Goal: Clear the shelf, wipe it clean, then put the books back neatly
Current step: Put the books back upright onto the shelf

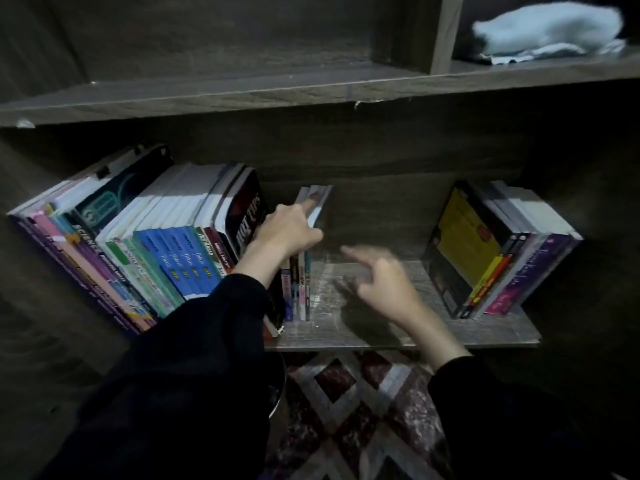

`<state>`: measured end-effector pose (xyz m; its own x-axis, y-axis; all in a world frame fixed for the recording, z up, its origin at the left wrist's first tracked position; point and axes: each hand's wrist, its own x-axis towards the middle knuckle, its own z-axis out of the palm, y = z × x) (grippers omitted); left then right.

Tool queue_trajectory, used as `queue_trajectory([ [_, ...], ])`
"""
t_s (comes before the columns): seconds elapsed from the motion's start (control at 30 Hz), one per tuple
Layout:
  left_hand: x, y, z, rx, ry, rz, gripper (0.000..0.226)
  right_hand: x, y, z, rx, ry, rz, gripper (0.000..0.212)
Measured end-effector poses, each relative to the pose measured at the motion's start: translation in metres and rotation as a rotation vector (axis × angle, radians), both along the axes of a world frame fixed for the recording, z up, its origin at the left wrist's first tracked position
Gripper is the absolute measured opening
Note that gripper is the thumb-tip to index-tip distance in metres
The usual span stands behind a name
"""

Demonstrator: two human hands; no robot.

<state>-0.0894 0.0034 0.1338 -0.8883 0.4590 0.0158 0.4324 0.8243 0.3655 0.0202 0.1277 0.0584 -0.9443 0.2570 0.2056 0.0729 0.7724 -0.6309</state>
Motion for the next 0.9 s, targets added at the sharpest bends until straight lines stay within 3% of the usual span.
queue_trajectory([
  [0.1, 0.009, 0.011, -0.002, 0.042, 0.013, 0.042, 0.058, 0.031, 0.049, 0.018, 0.508, 0.253, -0.389, 0.071],
  [0.17, 0.019, 0.022, -0.004, 0.049, 0.033, 0.043, 0.054, 0.048, 0.083, 0.021, 0.579, 0.225, -0.578, 0.075],
  [0.3, 0.041, 0.052, -0.003, 0.14, 0.064, 0.029, 0.046, 0.07, 0.124, 0.007, 0.525, 0.014, -0.704, 0.065],
  [0.4, 0.059, 0.087, -0.004, 0.236, 0.042, -0.01, 0.037, 0.079, 0.132, -0.003, 0.508, 0.008, -0.656, 0.053],
  [0.63, 0.116, 0.183, -0.001, 0.285, -0.058, -0.113, 0.031, 0.089, 0.142, 0.002, 0.464, 0.009, -0.582, 0.067],
  [0.77, 0.123, 0.198, -0.004, 0.222, -0.089, -0.219, 0.056, 0.095, 0.147, 0.004, 0.391, 0.024, -0.543, 0.069],
  [0.9, 0.111, 0.178, -0.016, 0.182, -0.289, -0.428, 0.088, 0.097, 0.147, 0.004, 0.359, 0.032, -0.516, 0.07],
])
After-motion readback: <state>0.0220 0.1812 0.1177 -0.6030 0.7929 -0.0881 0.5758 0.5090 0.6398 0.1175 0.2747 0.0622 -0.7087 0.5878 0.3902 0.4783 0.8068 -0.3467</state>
